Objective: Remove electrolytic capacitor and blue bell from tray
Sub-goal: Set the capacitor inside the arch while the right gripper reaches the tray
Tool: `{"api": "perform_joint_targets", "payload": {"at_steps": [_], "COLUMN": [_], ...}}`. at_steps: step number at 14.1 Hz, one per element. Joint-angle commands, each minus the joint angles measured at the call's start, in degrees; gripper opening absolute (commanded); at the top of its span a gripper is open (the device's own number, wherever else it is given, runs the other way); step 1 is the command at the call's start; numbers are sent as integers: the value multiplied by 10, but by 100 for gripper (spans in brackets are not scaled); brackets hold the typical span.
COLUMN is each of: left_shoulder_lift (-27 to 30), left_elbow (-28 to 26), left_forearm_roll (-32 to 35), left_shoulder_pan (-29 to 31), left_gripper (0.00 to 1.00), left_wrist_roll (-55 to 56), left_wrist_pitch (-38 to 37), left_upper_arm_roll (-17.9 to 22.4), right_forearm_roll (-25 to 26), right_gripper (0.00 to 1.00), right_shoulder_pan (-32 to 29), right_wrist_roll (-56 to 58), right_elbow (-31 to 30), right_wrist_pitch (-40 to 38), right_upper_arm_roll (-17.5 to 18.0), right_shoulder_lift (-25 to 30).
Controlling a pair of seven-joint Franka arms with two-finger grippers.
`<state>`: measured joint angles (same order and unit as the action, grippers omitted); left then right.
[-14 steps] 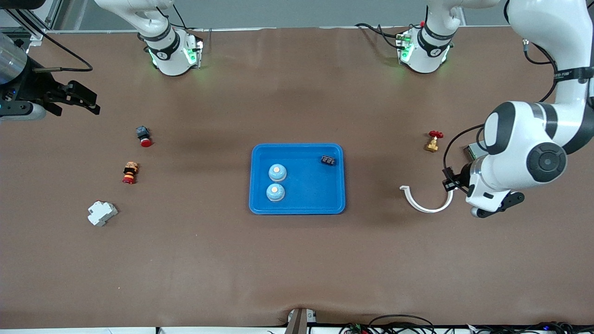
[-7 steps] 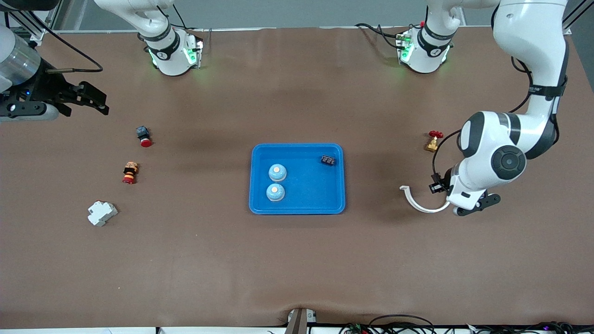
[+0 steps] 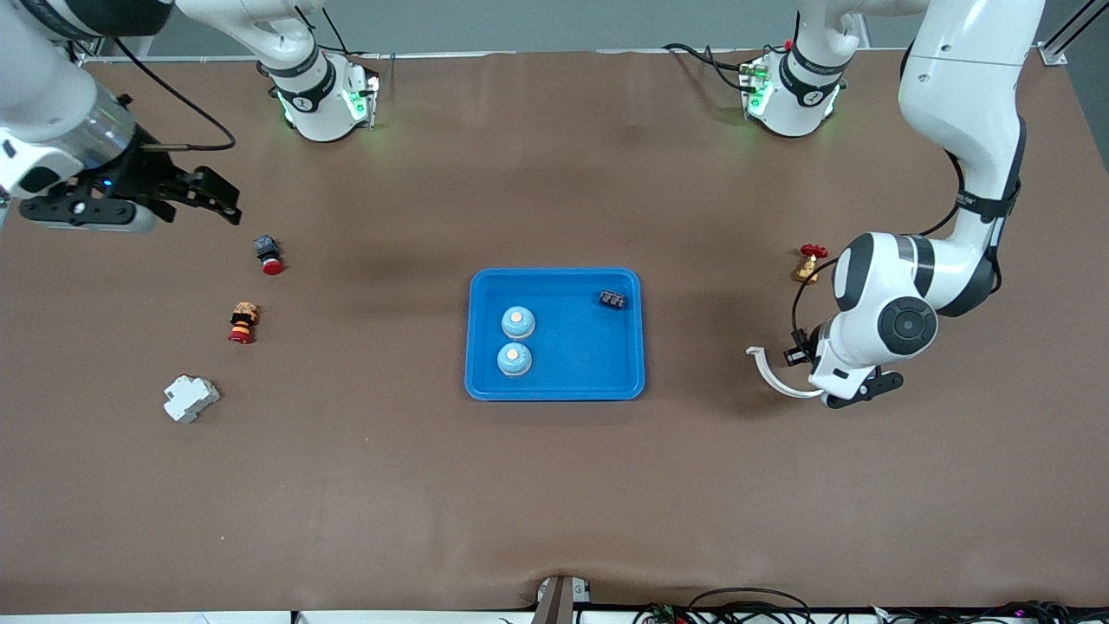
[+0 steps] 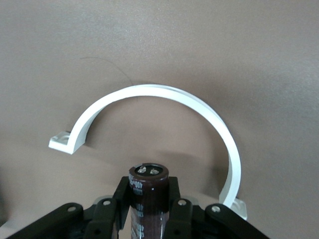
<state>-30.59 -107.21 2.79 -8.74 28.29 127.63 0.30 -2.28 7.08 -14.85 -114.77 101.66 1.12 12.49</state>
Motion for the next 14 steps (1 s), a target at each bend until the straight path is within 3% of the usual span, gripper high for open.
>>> {"api": "perform_joint_targets", "payload": {"at_steps": [1, 4, 8, 14], "left_shoulder_lift": [-8, -17, -25, -24], "left_elbow": [-1, 0, -2, -14], "left_forearm_roll": [12, 12, 12, 15], "left_shoulder_pan": [0, -5, -5, -4], "left_gripper": [0, 0, 0, 5], "left_wrist_roll": [-2, 6, 6, 6], "left_wrist_pitch": [28, 42, 54, 59], "left_upper_arm_roll": [0, 0, 0, 0], "right_forearm_roll": [-5, -4, -4, 15], "right_gripper": [100, 100, 100, 100], "right_shoulder_pan": [53, 119, 173, 248], "right_wrist_roll": [-121, -265, -360, -517], "right_elbow": [-65, -92, -154, -150], "right_wrist_pitch": [49, 112, 229, 381], "right_upper_arm_roll": [-2, -3, -2, -2], "right_shoulder_lift": [27, -3, -37, -172]}}
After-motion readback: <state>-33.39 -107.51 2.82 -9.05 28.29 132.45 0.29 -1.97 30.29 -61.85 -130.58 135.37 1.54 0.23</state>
